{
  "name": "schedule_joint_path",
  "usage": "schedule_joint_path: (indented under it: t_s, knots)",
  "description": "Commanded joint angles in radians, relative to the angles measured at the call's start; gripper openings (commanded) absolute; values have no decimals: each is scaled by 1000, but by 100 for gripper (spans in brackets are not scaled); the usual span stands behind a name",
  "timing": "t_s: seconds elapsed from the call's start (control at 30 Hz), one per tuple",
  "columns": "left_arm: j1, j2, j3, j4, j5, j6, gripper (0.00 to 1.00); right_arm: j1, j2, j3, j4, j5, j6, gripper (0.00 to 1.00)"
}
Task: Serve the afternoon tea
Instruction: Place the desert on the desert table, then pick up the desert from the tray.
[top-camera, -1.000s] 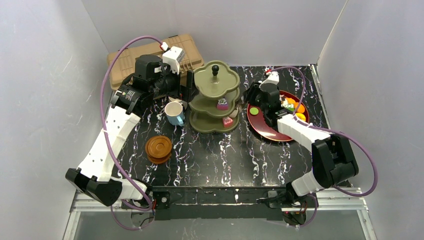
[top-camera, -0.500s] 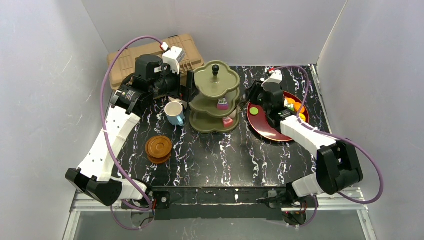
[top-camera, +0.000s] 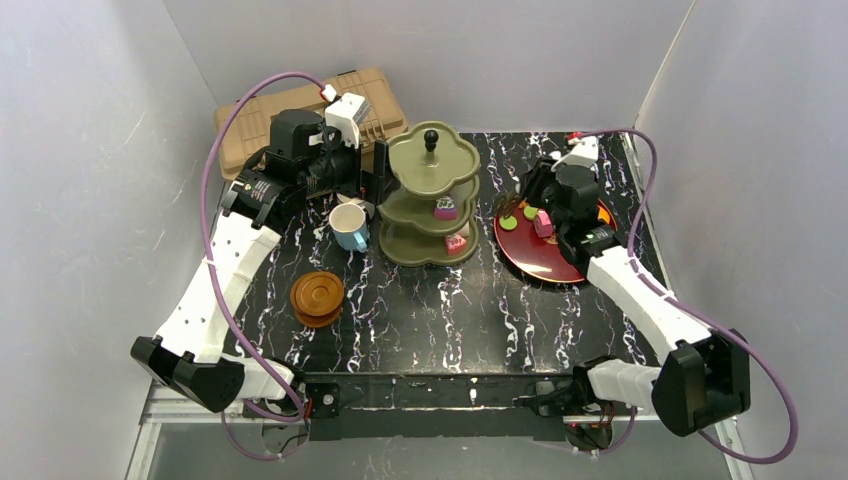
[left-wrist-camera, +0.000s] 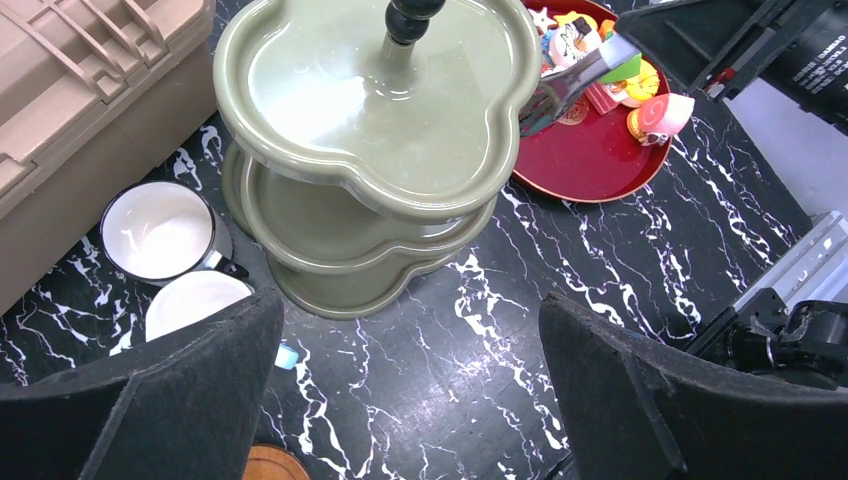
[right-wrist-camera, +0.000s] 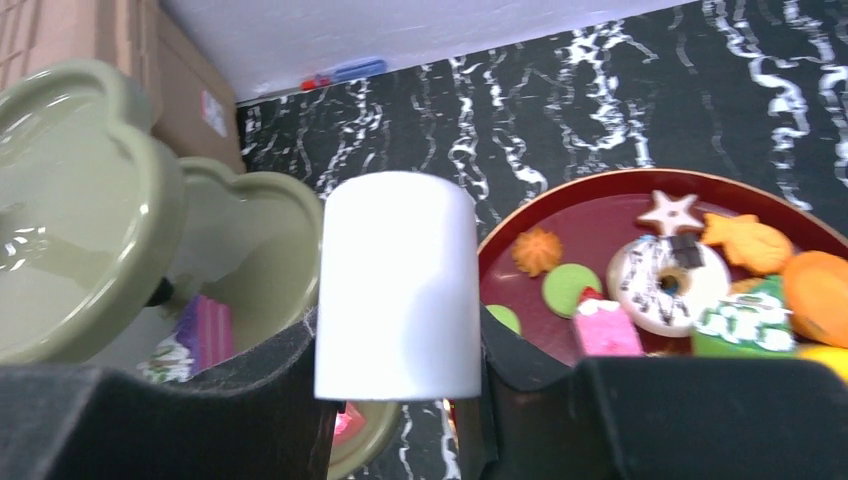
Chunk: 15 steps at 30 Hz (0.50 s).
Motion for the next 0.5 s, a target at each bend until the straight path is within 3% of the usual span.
schedule_joint_path:
  t_s: [0.0, 0.33, 0.47]
  knots:
    - [5, -39, 0, 7, 30, -9, 98, -48, -74, 14, -60, 60, -44, 40]
    - [4, -34, -4, 6, 40, -11, 98, -135, -182, -22, -191, 110, -101, 41]
    - [4, -34, -4, 6, 41, -13, 98, -162, -186, -28, -202, 124, -115, 46]
